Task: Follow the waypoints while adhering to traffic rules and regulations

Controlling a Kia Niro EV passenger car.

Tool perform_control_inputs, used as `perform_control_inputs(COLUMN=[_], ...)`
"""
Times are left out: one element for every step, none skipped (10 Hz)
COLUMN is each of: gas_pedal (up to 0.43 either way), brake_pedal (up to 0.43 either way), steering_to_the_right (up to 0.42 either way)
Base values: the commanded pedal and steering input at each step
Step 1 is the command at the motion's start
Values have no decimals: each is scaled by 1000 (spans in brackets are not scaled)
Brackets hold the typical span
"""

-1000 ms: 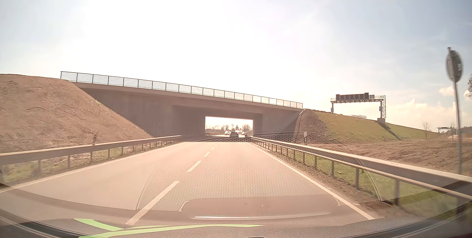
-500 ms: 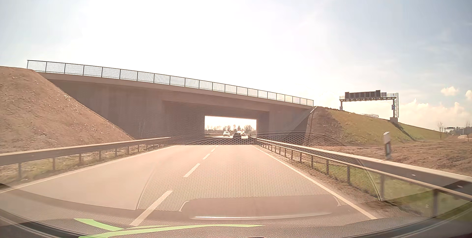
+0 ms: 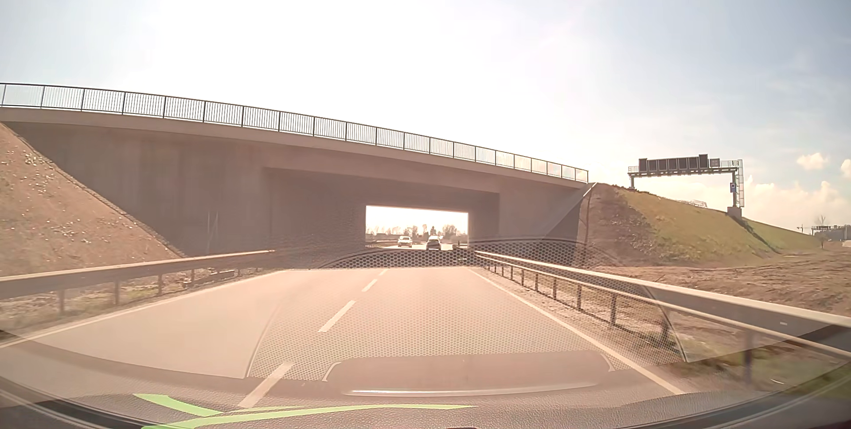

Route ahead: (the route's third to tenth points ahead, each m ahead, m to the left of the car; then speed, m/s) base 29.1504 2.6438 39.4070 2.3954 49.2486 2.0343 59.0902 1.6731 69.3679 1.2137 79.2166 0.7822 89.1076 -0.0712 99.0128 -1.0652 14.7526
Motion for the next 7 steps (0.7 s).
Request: perform_control_inputs(gas_pedal=[197, 197, 189, 189, 177, 157, 157], brake_pedal=[0, 0, 0, 0, 0, 0, 0], steering_to_the_right=[0, 0, 0, 0, 0, 0, 0])
